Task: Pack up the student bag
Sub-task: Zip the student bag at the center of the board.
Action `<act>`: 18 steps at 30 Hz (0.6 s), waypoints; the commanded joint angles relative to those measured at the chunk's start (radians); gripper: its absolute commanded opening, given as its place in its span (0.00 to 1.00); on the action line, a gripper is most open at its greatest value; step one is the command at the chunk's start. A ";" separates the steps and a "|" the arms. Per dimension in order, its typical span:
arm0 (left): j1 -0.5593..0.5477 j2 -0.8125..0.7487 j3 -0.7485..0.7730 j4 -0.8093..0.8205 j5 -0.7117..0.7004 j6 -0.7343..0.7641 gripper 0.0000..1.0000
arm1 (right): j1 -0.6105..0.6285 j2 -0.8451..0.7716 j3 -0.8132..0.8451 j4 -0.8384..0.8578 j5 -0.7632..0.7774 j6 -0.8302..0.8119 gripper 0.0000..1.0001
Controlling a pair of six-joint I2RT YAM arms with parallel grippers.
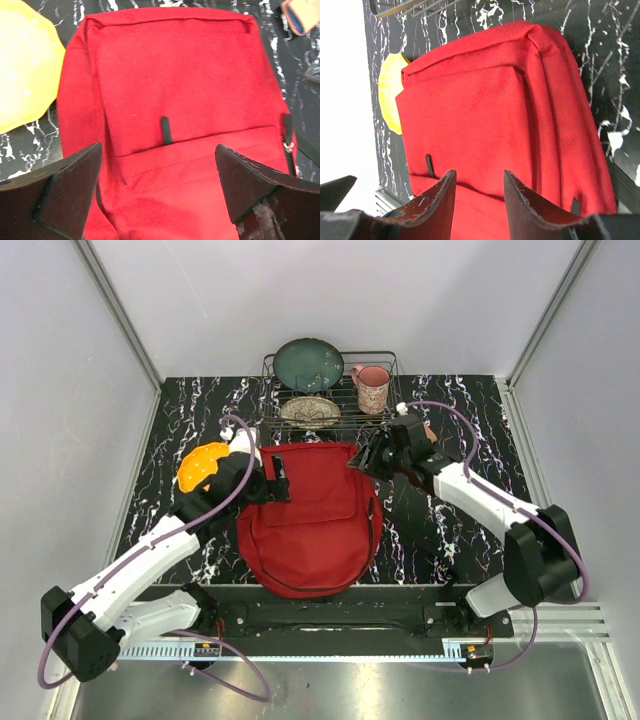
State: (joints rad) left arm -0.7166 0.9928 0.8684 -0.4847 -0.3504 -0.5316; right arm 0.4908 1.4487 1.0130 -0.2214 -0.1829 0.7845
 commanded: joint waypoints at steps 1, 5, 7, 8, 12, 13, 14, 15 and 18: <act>0.127 0.046 0.044 -0.028 0.174 0.073 0.99 | 0.003 0.082 0.079 0.069 -0.058 -0.018 0.47; 0.221 0.081 0.041 -0.026 0.241 0.076 0.99 | 0.023 0.162 0.168 0.058 -0.101 -0.024 0.47; 0.282 0.089 0.032 -0.005 0.287 0.076 0.99 | 0.057 0.202 0.229 0.037 -0.086 -0.040 0.47; 0.302 0.089 0.017 0.006 0.309 0.079 0.99 | 0.067 0.213 0.245 0.021 -0.078 -0.045 0.47; 0.388 0.122 0.011 0.051 0.402 0.076 0.99 | 0.106 0.280 0.323 0.010 -0.076 -0.044 0.47; 0.408 0.127 0.009 0.055 0.428 0.078 0.99 | 0.115 0.291 0.335 0.005 -0.067 -0.042 0.47; 0.414 0.132 0.007 0.064 0.436 0.079 0.99 | 0.129 0.300 0.349 -0.002 -0.061 -0.044 0.47; 0.420 0.135 0.004 0.070 0.442 0.081 0.99 | 0.135 0.323 0.380 -0.007 -0.055 -0.045 0.47; 0.434 0.133 -0.034 0.110 0.468 0.076 0.99 | 0.173 0.378 0.452 -0.041 -0.033 -0.048 0.46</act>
State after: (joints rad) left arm -0.2989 1.1278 0.8658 -0.4656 0.0246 -0.4675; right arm 0.6235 1.7679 1.3552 -0.2310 -0.2436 0.7586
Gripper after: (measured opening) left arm 0.988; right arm 0.463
